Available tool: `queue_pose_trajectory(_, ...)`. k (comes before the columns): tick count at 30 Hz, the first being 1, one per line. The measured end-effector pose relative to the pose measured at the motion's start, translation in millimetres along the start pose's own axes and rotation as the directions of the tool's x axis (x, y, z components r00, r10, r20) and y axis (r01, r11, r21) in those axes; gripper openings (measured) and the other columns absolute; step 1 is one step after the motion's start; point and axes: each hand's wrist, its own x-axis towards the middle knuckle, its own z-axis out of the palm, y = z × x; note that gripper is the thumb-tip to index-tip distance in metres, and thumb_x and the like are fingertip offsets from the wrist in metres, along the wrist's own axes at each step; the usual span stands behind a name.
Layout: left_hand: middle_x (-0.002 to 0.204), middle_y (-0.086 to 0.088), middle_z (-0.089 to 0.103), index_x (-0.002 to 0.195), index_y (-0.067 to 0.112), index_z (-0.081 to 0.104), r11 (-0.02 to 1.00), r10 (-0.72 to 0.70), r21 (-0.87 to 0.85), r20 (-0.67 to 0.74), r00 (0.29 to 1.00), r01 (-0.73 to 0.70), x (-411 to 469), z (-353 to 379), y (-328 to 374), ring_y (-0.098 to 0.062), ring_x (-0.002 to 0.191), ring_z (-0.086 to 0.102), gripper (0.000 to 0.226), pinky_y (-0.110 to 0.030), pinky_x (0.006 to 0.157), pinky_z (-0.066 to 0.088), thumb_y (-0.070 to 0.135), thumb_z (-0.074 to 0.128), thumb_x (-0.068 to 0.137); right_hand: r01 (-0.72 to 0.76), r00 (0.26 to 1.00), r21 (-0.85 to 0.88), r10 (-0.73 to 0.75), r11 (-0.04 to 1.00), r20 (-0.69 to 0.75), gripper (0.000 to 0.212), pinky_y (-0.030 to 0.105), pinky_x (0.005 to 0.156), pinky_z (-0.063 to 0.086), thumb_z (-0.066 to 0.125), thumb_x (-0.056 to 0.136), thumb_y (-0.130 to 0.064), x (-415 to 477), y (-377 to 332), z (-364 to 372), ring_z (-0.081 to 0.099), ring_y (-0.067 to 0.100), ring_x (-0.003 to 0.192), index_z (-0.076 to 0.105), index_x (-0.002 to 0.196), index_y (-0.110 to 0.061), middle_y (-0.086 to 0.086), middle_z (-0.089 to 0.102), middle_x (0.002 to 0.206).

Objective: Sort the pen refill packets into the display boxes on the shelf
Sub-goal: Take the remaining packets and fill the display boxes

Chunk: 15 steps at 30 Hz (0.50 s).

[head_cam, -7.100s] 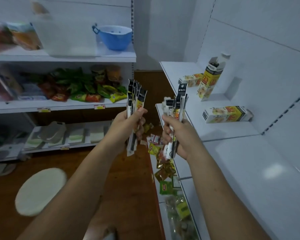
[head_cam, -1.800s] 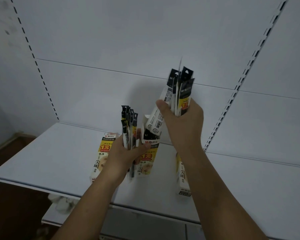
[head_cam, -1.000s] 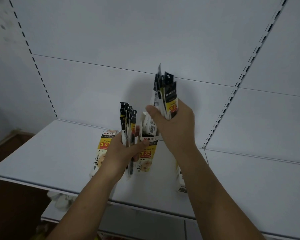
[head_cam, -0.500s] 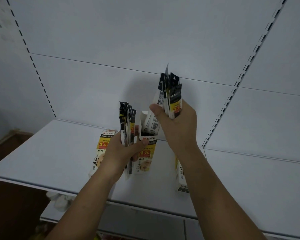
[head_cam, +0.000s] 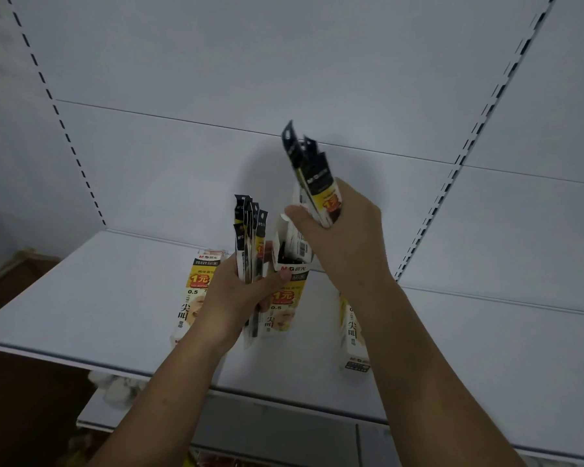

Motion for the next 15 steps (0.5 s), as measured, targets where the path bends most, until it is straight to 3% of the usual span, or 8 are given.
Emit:
queue_pose_trajectory(3,0.075,-0.013,0.066,0.118,0.007,0.072,1.000,0.013,0.023,-0.003,1.000,-0.013,0.5,0.6,-0.5,-0.026,0.062,0.052,0.036,-0.037,0.058,0.046,0.018,0.084,0.086,-0.003,0.999,-0.102,0.008,0.995,0.044,0.022,0.017,0.063,0.052,0.079,0.090,-0.039,0.1,-0.6,2.9,0.062,0.004,0.069,0.062,0.094,-0.026,-0.013,0.063,0.076)
queue_pose_trajectory(5,0.072,-0.009,0.066,0.117,0.006,0.071,1.000,0.010,0.030,-0.011,1.000,-0.010,0.1,1.5,0.7,-0.022,0.061,0.053,0.034,-0.037,0.058,0.046,0.017,0.083,0.087,-0.018,0.999,-0.092,0.021,0.996,0.030,0.023,0.019,0.064,0.053,0.081,0.089,-0.039,-1.4,0.6,3.7,0.063,0.003,0.070,0.063,0.096,-0.026,-0.014,0.064,0.078)
queue_pose_trajectory(8,0.070,-0.002,0.068,0.116,0.007,0.072,1.000,0.009,0.008,-0.015,1.000,-0.009,-2.4,1.5,2.9,-0.016,0.059,0.056,0.035,-0.033,0.056,0.048,0.019,0.082,0.085,-0.059,0.998,0.071,0.062,0.996,-0.030,0.023,0.027,0.068,0.061,0.084,0.087,-0.033,-3.6,-0.2,1.8,0.069,0.006,0.076,0.069,0.100,-0.022,-0.011,0.071,0.084)
queue_pose_trajectory(11,0.079,-0.005,0.073,0.115,0.004,0.072,1.000,0.003,-0.004,-0.002,1.000,-0.003,-3.8,1.2,3.2,-0.013,0.061,0.060,0.032,-0.032,0.056,0.048,0.016,0.081,0.087,-0.058,0.992,0.297,0.089,0.953,-0.093,0.015,0.016,0.066,0.057,0.083,0.088,-0.020,-3.1,-4.8,-2.5,0.073,0.002,0.080,0.069,0.093,-0.022,-0.018,0.074,0.083)
queue_pose_trajectory(15,0.073,0.004,0.072,0.114,0.008,0.073,1.000,-0.013,-0.004,-0.015,1.000,0.013,-4.4,1.5,5.4,-0.012,0.059,0.059,0.025,-0.032,0.056,0.047,0.011,0.078,0.089,-0.092,0.995,0.330,0.102,0.940,-0.013,0.017,0.018,0.067,0.059,0.082,0.089,-0.016,-4.4,-3.0,-3.3,0.075,0.001,0.084,0.069,0.094,-0.026,-0.025,0.075,0.084)
